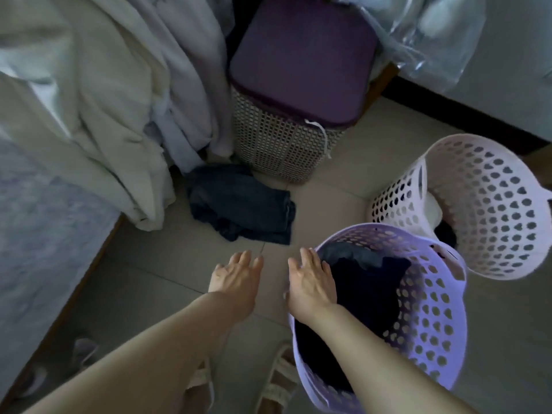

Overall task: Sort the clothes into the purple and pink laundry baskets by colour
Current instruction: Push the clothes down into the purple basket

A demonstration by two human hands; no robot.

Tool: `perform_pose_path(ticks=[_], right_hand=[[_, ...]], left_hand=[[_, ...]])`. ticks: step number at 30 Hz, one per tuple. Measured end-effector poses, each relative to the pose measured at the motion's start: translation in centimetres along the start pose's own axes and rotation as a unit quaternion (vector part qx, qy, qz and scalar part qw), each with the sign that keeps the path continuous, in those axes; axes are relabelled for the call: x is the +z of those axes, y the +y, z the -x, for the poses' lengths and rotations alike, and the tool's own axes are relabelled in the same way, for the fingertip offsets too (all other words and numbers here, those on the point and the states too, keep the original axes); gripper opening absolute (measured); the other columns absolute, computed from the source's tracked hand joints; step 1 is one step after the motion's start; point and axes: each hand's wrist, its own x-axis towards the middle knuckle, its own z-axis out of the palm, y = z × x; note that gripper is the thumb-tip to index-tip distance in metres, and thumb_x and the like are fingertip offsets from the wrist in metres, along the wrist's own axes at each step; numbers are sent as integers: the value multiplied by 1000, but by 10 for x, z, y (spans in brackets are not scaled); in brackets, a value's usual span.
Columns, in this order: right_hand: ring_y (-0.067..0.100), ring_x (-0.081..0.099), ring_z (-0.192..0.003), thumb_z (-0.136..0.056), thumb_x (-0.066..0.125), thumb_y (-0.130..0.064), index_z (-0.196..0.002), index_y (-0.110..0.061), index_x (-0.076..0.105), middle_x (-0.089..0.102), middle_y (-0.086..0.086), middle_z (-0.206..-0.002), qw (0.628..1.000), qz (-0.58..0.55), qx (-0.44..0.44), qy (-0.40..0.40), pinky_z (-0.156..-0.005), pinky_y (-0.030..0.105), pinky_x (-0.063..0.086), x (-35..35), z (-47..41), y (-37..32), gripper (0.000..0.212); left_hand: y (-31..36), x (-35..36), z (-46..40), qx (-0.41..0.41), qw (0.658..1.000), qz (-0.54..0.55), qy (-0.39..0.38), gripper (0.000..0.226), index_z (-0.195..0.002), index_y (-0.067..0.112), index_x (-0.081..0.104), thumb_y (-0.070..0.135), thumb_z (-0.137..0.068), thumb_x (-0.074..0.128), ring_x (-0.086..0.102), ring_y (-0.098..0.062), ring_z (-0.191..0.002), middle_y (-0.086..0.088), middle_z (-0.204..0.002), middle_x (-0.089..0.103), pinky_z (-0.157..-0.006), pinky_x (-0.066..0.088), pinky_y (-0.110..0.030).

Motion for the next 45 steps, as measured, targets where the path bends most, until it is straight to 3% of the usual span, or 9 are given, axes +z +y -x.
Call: perform_pose_path(ticks=[9, 17, 30, 37, 45], right_hand=[[28, -3, -147, -90, 55, -14, -147, -11, 22, 2, 12, -159, 999, 1, -42, -21, -119, 42, 10, -32, -33, -121, 66], [29, -3, -147, -89, 58, -17, -147, -11, 21, 4, 12, -158, 997, 29, -67, -30, -119, 44, 9, -51, -73, -168, 69], [31, 2, -146, -86, 61, -16, -149, -12, 16, 7, 15, -157, 994, 46, -73, -69, -119, 44, 11, -29, -183, -130, 77], [29, 0, -147, -85, 65, -23, -151, -15, 3, 1, 14, -158, 990, 43, -62, -119, -119, 42, 6, 27, -252, -110, 91], [31, -7, -146, -91, 57, -24, -150, -16, -17, -16, 19, -156, 992, 44, -52, -102, -119, 43, 4, 118, -331, -99, 95]], left_hand=[[-125, -29, 29, -53, 997, 53, 25, 83, -149, 20, 14, 25, -85, 66, 17, -23, -143, -5, -154, 15, -107, 32, -40], [-184, -41, 20, -84, 994, 64, 23, 89, -149, 20, 13, 27, -81, 70, 18, -24, -142, -5, -154, 14, -105, 34, -40], [-172, -35, -91, -102, 991, 85, -34, 83, -149, 22, 11, 23, -86, 64, 23, -24, -141, -5, -153, 19, -106, 33, -39], [-190, 12, -173, -81, 994, 57, -55, 88, -151, 22, -7, 25, -91, 58, 15, -25, -144, -8, -159, 0, -108, 33, -38], [-213, 85, -282, -27, 997, 55, -40, 93, -148, 31, -18, 32, -93, 56, 10, -30, -145, -14, -157, -16, -107, 32, -39]])
